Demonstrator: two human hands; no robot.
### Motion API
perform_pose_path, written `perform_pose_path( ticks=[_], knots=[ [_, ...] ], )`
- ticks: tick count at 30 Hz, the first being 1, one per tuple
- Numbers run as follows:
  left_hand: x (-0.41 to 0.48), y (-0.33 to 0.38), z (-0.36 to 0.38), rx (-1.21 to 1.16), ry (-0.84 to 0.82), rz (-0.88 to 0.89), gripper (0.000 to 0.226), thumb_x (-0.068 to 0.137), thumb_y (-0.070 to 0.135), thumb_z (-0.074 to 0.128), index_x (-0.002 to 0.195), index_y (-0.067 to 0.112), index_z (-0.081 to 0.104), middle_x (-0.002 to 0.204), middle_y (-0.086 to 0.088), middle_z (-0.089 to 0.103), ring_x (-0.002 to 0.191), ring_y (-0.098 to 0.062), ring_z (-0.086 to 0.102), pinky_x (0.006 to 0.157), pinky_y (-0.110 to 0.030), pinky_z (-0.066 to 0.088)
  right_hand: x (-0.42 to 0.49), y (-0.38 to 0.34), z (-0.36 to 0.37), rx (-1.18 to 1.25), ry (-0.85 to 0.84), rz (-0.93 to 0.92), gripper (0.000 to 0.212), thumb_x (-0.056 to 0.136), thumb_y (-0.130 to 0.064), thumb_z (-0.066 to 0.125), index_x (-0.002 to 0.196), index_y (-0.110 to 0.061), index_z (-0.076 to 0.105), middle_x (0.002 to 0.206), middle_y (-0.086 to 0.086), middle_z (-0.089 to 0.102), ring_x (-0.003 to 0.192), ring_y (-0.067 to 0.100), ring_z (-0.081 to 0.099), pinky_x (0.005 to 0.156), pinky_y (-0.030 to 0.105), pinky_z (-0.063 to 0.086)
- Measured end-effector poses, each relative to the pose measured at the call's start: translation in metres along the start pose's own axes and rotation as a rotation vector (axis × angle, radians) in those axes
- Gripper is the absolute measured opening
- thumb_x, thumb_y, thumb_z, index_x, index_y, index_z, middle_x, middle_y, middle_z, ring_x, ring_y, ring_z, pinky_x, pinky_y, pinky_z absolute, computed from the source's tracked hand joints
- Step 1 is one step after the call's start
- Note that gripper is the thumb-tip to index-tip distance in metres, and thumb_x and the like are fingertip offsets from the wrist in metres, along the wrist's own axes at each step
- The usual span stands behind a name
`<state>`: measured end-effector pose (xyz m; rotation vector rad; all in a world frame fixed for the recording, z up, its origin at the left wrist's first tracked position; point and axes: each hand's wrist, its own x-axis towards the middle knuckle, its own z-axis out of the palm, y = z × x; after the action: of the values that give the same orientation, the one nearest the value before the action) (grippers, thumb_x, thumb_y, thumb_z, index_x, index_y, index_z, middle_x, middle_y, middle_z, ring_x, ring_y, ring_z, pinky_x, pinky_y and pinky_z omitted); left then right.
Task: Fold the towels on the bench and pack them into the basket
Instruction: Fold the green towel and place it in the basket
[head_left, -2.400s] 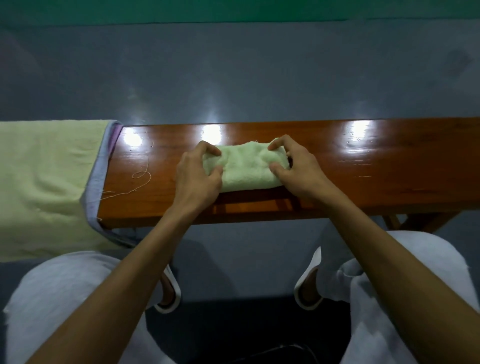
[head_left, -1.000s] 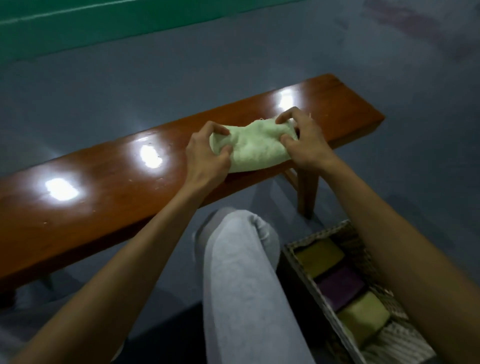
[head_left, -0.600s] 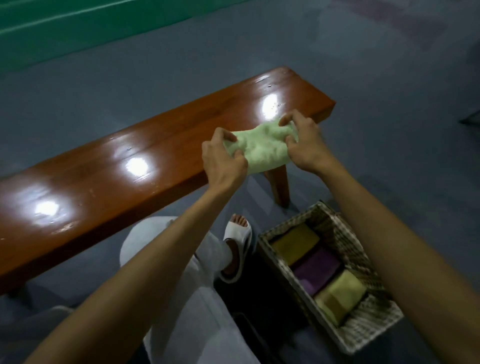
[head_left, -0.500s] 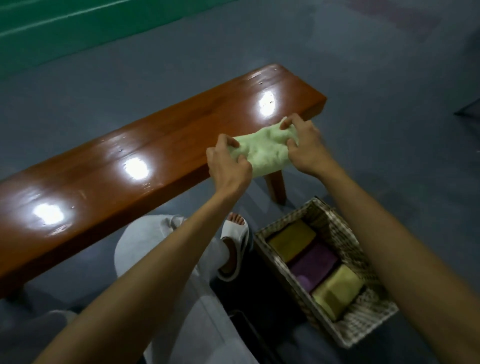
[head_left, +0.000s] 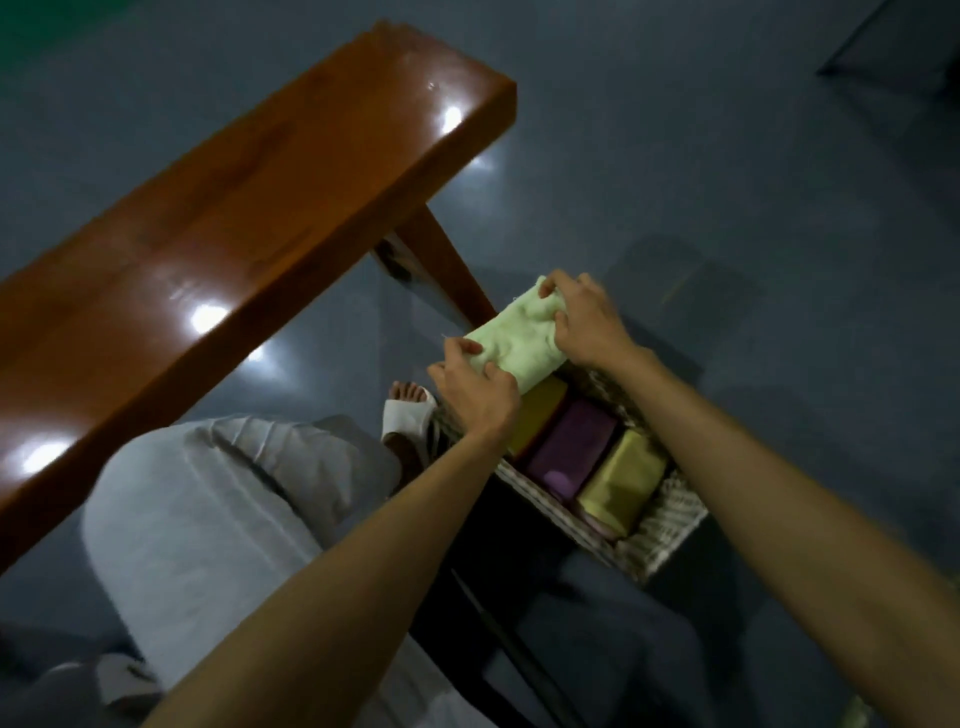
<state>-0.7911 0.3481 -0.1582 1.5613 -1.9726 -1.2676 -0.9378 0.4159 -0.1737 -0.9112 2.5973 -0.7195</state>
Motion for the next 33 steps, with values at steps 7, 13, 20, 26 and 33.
perform_pose_path(
  ticks=[7,13,20,26,33],
  knots=[
    [-0.034,-0.042,0.058,0.070,-0.114,-0.074,0.019,0.092,0.004,0.061,0.105,0.016,0.055,0.115,-0.001,0.038,0.093,-0.019,0.043,0.096,-0.035,0.045,-0.036,0.072,0.042,-0.074,-0.023,0.070,0.040,0.081,0.005,0.050,0.114,-0.017,0.054,0.099,0.007,0.043,0.099,0.033,0.049,0.080,0.038,0.043],
    [-0.038,-0.070,0.094,0.114,-0.181,-0.222,0.022,0.090,0.001,0.061,0.106,0.014,0.055,0.124,-0.008,0.043,0.097,-0.022,0.045,0.099,-0.042,0.051,-0.055,0.110,0.071,-0.253,-0.045,-0.020,0.048,0.073,0.001,0.071,0.115,-0.016,0.056,0.109,0.012,0.052,0.100,0.031,0.052,0.077,0.042,0.049],
    [-0.042,-0.099,0.126,0.136,-0.285,-0.440,0.032,0.087,-0.005,0.059,0.113,0.011,0.053,0.133,-0.017,0.043,0.098,-0.030,0.057,0.089,-0.040,0.057,-0.069,0.131,0.109,-0.479,-0.144,-0.153,0.058,0.061,0.010,0.074,0.115,-0.006,0.061,0.098,0.017,0.056,0.087,0.034,0.057,0.058,0.038,0.046],
    [-0.039,-0.112,0.153,0.158,-0.335,-0.598,0.039,0.092,-0.001,0.062,0.129,0.006,0.053,0.143,-0.019,0.042,0.126,-0.037,0.052,0.099,-0.037,0.044,-0.059,0.158,0.135,-0.464,-0.278,0.003,0.060,0.079,0.007,0.065,0.135,-0.009,0.049,0.127,0.020,0.049,0.114,0.038,0.050,0.070,0.040,0.040],
    [-0.023,-0.134,0.166,0.208,-0.493,-0.527,0.039,0.096,0.000,0.059,0.134,-0.003,0.055,0.137,-0.019,0.058,0.127,-0.032,0.056,0.094,-0.024,0.044,-0.041,0.181,0.158,-0.493,-0.450,0.069,0.055,0.091,-0.001,0.055,0.145,-0.004,0.042,0.147,0.023,0.036,0.135,0.041,0.037,0.100,0.045,0.040]
  ],
)
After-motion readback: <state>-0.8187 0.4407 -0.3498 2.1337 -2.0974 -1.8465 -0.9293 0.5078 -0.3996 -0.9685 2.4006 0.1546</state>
